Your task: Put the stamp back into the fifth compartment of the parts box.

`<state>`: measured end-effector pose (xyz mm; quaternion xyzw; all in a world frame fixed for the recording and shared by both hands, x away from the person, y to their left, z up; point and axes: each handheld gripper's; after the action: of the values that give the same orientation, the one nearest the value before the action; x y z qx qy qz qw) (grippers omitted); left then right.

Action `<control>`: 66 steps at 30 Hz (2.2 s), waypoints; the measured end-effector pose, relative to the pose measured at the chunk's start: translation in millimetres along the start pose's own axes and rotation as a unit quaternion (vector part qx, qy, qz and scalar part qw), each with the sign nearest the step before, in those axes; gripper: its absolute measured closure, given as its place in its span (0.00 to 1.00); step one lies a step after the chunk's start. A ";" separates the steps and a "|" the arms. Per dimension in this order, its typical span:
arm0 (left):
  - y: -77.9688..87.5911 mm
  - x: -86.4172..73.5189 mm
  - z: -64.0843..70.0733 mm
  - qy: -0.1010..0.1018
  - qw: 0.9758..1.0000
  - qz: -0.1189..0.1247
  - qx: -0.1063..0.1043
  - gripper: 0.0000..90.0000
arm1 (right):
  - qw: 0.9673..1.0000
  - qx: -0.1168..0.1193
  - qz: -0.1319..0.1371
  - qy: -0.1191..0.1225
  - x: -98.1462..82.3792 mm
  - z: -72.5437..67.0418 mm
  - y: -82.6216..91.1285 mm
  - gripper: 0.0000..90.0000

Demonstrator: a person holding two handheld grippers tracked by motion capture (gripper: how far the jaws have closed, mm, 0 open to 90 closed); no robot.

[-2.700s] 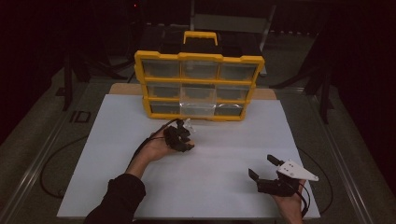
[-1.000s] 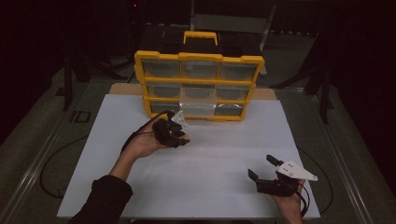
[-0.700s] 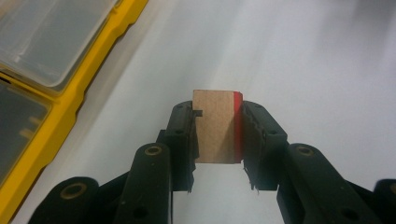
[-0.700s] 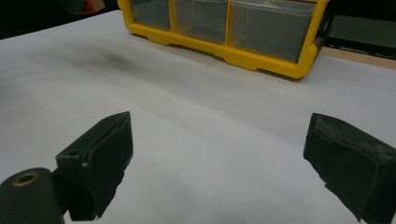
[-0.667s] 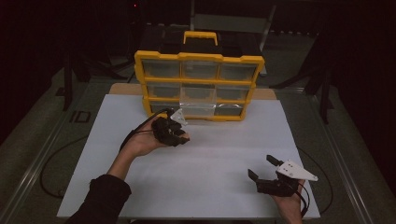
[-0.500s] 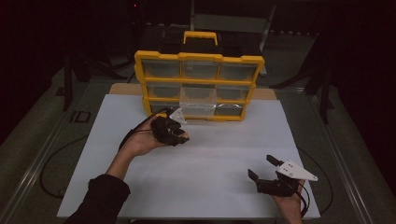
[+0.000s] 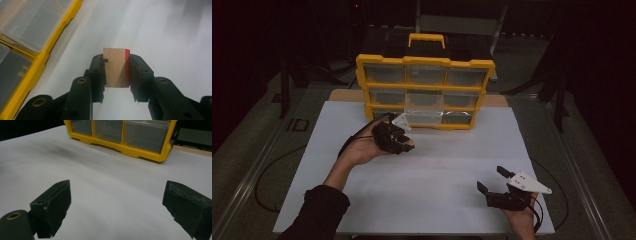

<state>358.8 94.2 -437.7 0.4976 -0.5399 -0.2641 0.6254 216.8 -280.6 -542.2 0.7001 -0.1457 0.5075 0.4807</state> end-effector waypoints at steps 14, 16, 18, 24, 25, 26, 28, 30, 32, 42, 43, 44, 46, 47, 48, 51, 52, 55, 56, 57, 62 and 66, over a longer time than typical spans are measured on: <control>14.3 0.6 -2.6 -0.001 1.000 0.012 0.005 0.74 | 1.000 0.003 -0.001 0.001 0.1 -0.8 -1.0 0.09; 15.4 0.6 -2.9 -0.001 1.000 0.012 0.004 0.74 | 1.000 0.002 -0.001 0.001 0.1 -0.6 -1.0 0.09; 17.3 1.1 -3.2 -0.002 1.000 0.013 0.005 0.74 | 1.000 0.003 -0.001 0.002 0.1 -0.6 -1.1 0.09; 24.6 4.2 -4.6 -0.005 1.000 0.014 0.007 0.74 | 1.000 0.002 -0.002 0.001 0.0 -0.5 -1.2 0.09; 25.7 4.5 -5.1 -0.006 1.000 0.013 0.007 0.74 | 1.000 0.002 -0.002 0.000 0.0 -0.5 -1.1 0.09; 27.0 4.8 -5.6 -0.006 1.000 0.014 0.008 0.74 | 1.000 0.002 -0.002 0.000 0.0 -0.4 -1.1 0.09; 29.6 5.3 -6.7 -0.006 1.000 0.016 0.008 0.74 | 1.000 0.002 -0.001 0.001 0.0 -0.4 -1.1 0.09; 32.5 5.7 -8.3 -0.006 1.000 0.017 0.009 0.74 | 1.000 0.002 -0.001 0.001 0.0 -0.3 -1.1 0.09; 35.3 6.0 -9.7 -0.005 1.000 0.021 0.009 0.74 | 1.000 0.001 -0.001 0.001 0.0 -0.1 -1.0 0.09; 51.2 7.6 -20.0 0.003 0.999 0.029 0.018 0.74 | 1.000 0.001 -0.001 0.001 0.0 0.1 -1.0 0.09; 51.2 7.6 -20.0 0.003 0.999 0.029 0.018 0.74 | 1.000 0.001 -0.001 0.001 0.0 0.1 -1.0 0.09; 54.8 9.0 -22.6 0.006 0.999 0.030 0.021 0.74 | 1.000 0.001 -0.001 0.001 0.1 -0.2 -1.1 0.09; 56.7 9.7 -24.1 0.007 0.999 0.033 0.020 0.74 | 1.000 0.002 -0.001 0.001 0.1 -0.3 -1.1 0.09; 60.0 11.6 -26.6 0.009 0.999 0.034 0.022 0.74 | 1.000 0.002 -0.001 0.001 0.1 -0.4 -1.1 0.09; 61.6 12.6 -27.6 0.008 0.999 0.033 0.023 0.74 | 1.000 0.002 -0.001 0.001 0.1 -0.3 -1.0 0.09; 64.0 14.8 -29.0 0.009 0.999 0.031 0.026 0.74 | 1.000 0.001 0.000 0.001 0.1 0.2 -1.0 0.09; 64.0 14.8 -29.0 0.009 0.999 0.031 0.026 0.74 | 1.000 0.000 -0.001 0.000 0.1 0.2 -0.8 0.09; 68.6 19.2 -33.0 0.010 0.999 0.030 0.028 0.74 | 1.000 0.002 0.000 0.001 0.1 0.2 -0.8 0.09; 68.6 19.2 -33.0 0.010 0.999 0.030 0.028 0.74 | 1.000 0.002 0.000 0.001 0.1 0.2 -0.8 0.09; 69.1 19.9 -33.9 0.009 0.999 0.029 0.028 0.74 | 1.000 0.001 -0.001 0.001 0.1 0.2 -0.7 0.09; 73.4 22.5 -39.1 0.012 0.999 0.028 0.032 0.74 | 1.000 0.002 -0.001 -0.001 -0.1 0.4 -0.7 0.09; 77.5 26.7 -44.0 0.017 0.999 0.030 0.038 0.74 | 1.000 0.001 -0.002 0.001 0.0 0.1 -0.7 0.09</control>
<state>391.4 114.2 -352.8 0.5093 -0.5535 -0.2160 0.6226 217.4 -280.3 -542.5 0.7004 -0.1438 0.5072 0.4811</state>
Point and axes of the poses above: each handheld gripper's, and its own axes: y roughly backward along the jaws, x roughly out of its top, z roughly to its right, and after that the axes turned 11 degrees about -z, right-handed
